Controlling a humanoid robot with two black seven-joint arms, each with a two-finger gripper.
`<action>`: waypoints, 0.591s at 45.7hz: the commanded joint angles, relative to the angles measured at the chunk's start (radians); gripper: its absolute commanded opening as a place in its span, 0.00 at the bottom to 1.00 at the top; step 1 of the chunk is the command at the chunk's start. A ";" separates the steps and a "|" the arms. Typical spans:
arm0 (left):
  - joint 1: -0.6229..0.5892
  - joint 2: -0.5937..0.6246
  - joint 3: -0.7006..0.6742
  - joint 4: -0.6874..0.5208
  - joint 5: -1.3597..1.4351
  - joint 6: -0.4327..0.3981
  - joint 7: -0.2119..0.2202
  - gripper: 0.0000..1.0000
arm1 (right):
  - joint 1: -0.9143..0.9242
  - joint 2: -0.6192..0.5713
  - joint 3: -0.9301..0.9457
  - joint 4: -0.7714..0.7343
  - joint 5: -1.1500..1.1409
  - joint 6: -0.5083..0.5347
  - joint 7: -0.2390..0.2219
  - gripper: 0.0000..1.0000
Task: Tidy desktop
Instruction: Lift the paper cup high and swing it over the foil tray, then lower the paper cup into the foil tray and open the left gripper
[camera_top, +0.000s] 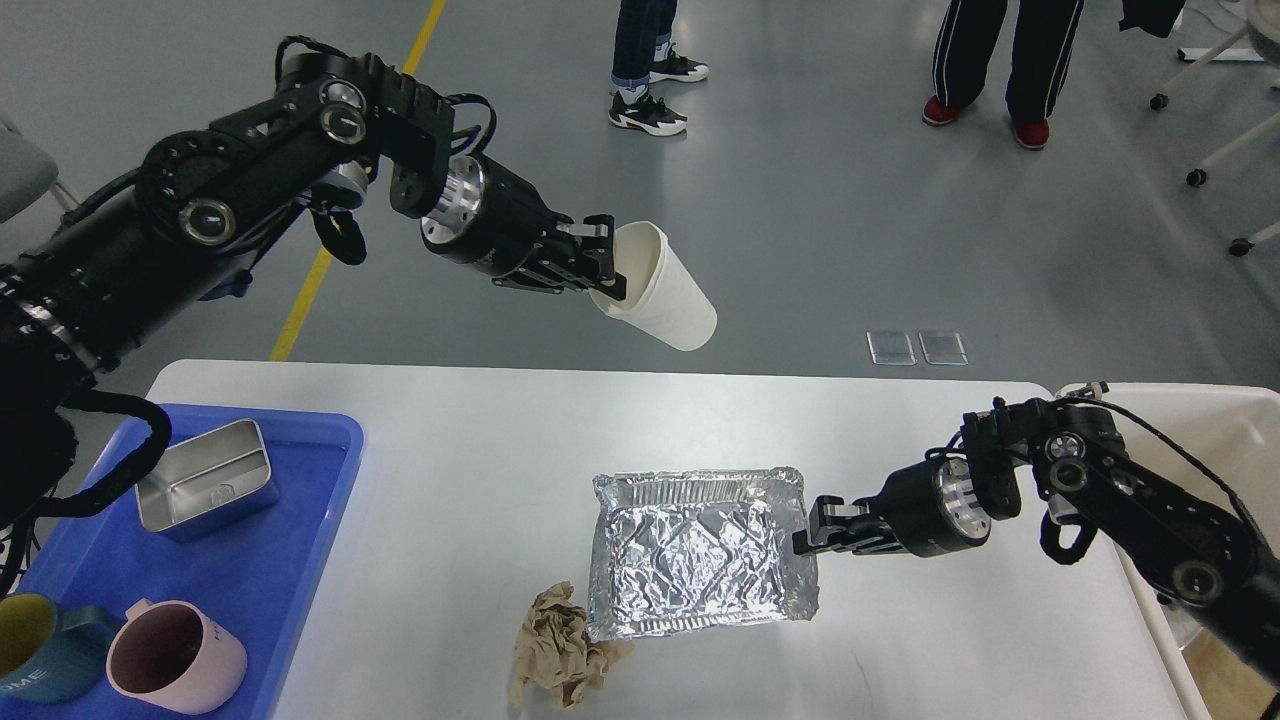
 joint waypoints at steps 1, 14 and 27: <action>0.005 -0.041 0.003 0.004 0.004 0.000 -0.001 0.01 | 0.038 0.024 -0.014 -0.099 0.031 0.000 -0.041 0.00; 0.014 -0.158 0.036 0.011 0.031 0.000 0.001 0.02 | 0.055 0.039 -0.015 -0.191 0.090 0.000 -0.063 0.00; 0.058 -0.206 0.101 0.011 0.042 0.000 0.005 0.02 | 0.059 0.032 -0.015 -0.183 0.115 0.000 -0.072 0.00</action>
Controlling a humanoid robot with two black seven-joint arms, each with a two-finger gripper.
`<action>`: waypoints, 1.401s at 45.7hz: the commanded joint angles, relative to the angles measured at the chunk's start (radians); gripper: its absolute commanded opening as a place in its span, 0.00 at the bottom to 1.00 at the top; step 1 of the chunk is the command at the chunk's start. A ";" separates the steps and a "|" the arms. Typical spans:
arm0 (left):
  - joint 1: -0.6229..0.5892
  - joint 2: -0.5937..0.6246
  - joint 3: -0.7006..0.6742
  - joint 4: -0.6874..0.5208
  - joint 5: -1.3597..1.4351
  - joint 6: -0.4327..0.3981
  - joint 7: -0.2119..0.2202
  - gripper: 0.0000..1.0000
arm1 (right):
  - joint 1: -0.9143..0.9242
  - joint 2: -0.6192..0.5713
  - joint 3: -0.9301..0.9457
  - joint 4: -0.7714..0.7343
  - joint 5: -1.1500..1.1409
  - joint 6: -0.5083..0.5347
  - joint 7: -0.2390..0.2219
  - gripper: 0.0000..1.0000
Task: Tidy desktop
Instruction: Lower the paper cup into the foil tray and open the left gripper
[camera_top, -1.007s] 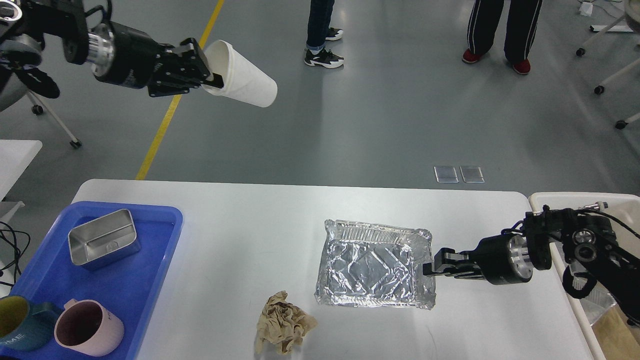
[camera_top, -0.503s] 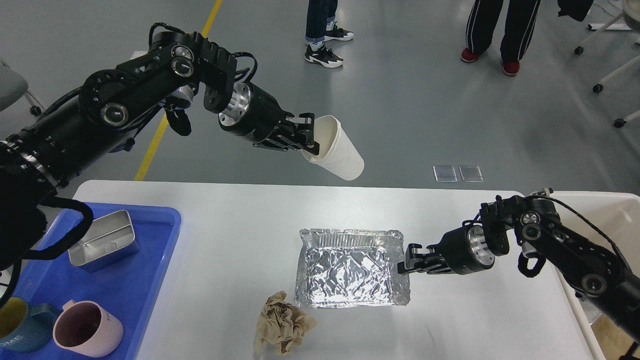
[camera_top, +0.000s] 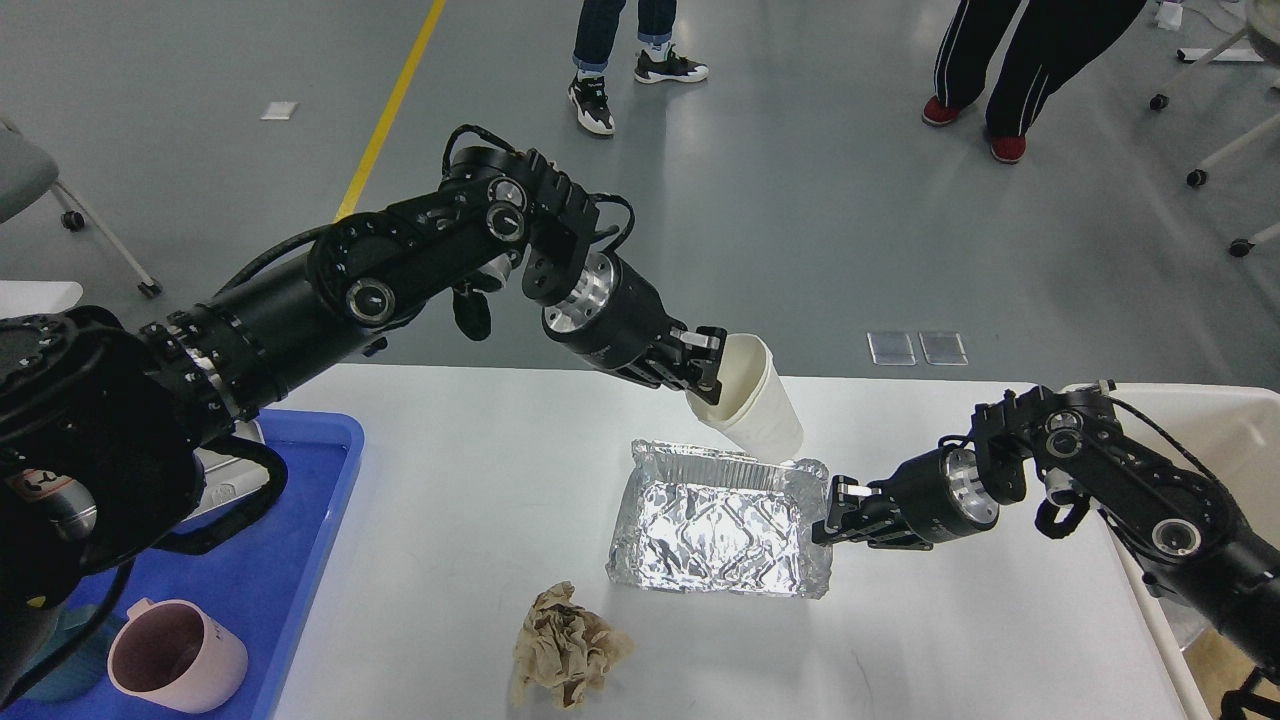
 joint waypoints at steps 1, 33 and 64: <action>0.016 -0.014 0.029 0.000 0.013 0.000 0.002 0.02 | 0.005 -0.001 0.000 0.002 0.001 0.000 -0.002 0.00; 0.077 -0.090 0.069 0.069 0.042 0.000 0.012 0.03 | 0.004 -0.004 0.003 0.105 0.035 0.000 -0.002 0.00; 0.056 -0.084 0.068 0.070 0.026 0.000 0.037 0.97 | -0.010 -0.039 0.006 0.136 0.035 0.000 -0.002 0.00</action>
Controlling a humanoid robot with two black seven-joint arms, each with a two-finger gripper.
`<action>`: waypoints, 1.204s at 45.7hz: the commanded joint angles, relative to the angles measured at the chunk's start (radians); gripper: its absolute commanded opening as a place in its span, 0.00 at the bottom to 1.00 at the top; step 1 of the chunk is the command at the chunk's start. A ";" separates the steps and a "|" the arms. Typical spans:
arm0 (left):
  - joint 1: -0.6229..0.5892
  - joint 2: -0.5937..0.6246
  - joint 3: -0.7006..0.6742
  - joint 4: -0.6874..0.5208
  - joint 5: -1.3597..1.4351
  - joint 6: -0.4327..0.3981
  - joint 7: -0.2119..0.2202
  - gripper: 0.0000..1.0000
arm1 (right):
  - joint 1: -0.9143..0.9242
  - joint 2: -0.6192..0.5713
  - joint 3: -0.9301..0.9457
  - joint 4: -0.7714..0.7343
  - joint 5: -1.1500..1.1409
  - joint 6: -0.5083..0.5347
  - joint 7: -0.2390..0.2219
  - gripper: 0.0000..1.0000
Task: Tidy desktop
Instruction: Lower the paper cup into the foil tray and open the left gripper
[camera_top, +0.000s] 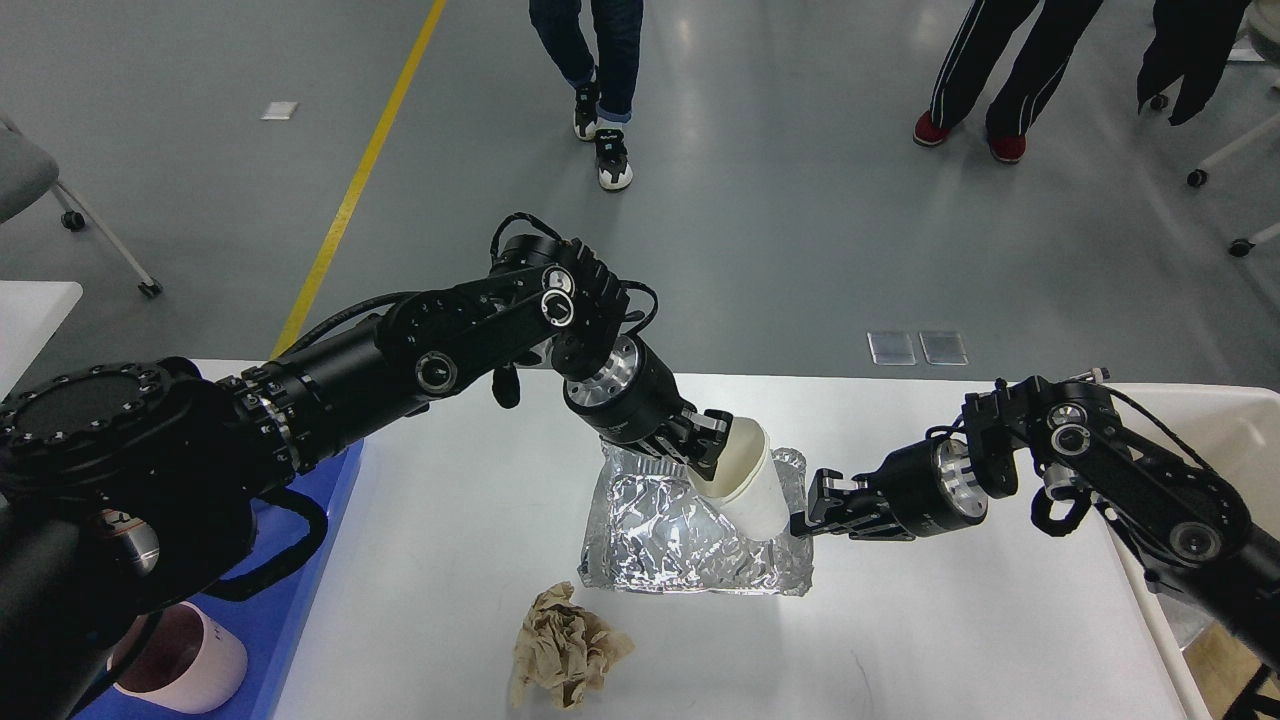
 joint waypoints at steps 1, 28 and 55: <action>0.003 -0.001 0.002 0.000 0.000 0.000 0.019 0.97 | -0.002 -0.003 0.002 0.011 0.000 0.000 0.000 0.00; 0.014 -0.012 -0.006 0.000 -0.002 0.000 0.046 0.97 | -0.017 -0.021 0.008 0.046 0.001 0.000 0.000 0.00; 0.014 -0.012 -0.018 0.002 -0.023 0.000 0.046 0.98 | -0.020 -0.033 0.009 0.049 0.001 0.000 0.000 0.00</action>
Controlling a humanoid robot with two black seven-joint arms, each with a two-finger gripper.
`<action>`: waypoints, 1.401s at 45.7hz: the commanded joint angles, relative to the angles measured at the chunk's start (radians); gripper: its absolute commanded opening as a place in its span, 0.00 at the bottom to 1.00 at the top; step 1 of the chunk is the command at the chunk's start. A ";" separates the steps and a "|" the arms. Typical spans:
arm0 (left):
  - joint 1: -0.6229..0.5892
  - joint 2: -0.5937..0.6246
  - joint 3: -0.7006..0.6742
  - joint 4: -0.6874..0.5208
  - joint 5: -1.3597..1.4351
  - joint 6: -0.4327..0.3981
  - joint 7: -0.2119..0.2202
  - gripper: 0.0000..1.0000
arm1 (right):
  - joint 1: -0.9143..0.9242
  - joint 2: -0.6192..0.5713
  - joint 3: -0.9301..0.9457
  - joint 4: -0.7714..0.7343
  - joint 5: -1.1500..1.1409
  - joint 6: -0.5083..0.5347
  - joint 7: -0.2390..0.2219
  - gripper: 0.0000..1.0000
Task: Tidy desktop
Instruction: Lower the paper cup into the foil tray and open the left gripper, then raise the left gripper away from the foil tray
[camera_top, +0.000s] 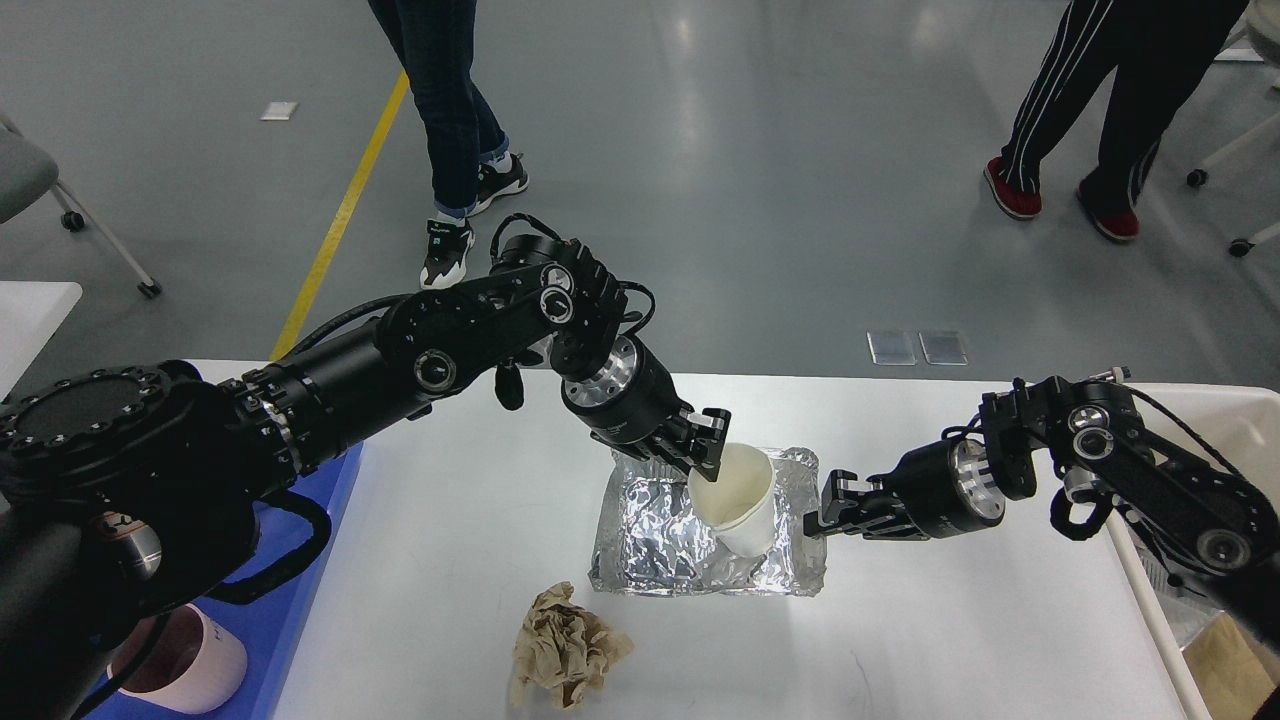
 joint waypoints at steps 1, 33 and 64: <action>0.000 0.000 0.003 0.001 -0.003 0.000 -0.001 0.98 | -0.001 -0.002 0.000 0.000 0.001 0.000 0.000 0.00; -0.017 0.040 -0.080 0.006 -0.007 0.000 0.000 0.98 | -0.003 -0.015 0.006 0.005 0.001 0.000 0.000 0.00; -0.023 0.466 -0.378 -0.008 -0.208 0.000 -0.030 0.98 | -0.003 -0.034 0.008 0.003 0.001 0.000 0.000 0.00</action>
